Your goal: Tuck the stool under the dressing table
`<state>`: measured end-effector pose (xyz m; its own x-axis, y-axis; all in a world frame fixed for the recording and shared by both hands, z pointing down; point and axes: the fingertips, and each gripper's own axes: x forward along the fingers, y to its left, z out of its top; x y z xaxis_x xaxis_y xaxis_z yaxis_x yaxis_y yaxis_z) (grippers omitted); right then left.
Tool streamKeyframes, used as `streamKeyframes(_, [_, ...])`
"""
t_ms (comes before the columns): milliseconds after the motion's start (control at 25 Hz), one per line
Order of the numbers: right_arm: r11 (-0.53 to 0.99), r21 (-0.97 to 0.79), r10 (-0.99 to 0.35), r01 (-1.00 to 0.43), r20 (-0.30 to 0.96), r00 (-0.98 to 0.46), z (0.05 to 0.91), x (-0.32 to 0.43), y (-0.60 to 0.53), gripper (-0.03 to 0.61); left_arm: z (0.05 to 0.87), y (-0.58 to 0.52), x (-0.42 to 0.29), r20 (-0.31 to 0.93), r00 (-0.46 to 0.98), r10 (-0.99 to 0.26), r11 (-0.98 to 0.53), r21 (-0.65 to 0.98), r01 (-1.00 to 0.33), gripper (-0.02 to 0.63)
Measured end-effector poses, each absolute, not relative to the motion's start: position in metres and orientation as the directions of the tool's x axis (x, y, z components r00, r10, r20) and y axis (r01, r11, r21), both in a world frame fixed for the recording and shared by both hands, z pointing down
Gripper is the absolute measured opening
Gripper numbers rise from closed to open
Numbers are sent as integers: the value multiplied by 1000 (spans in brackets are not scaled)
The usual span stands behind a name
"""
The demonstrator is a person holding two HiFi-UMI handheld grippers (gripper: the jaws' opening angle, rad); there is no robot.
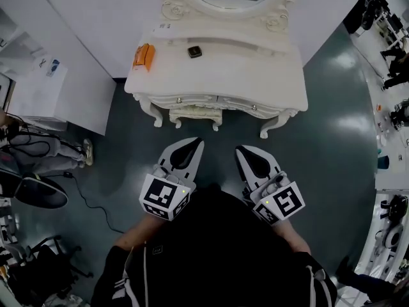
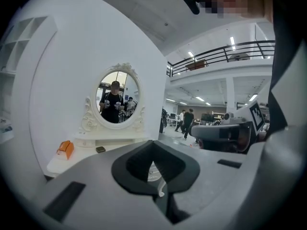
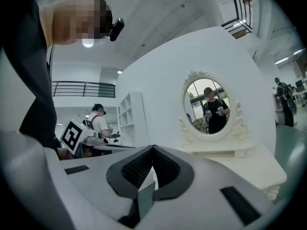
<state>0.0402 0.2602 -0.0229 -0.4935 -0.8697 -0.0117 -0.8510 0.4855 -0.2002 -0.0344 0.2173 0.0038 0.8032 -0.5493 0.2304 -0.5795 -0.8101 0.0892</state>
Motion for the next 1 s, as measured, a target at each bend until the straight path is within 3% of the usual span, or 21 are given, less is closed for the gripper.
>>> streamKeyframes(1000, [501, -232, -861, -834, -41, -506, -19, 47, 263, 18, -5, 227, -21, 250, 805, -537, -825, 44, -564, 6])
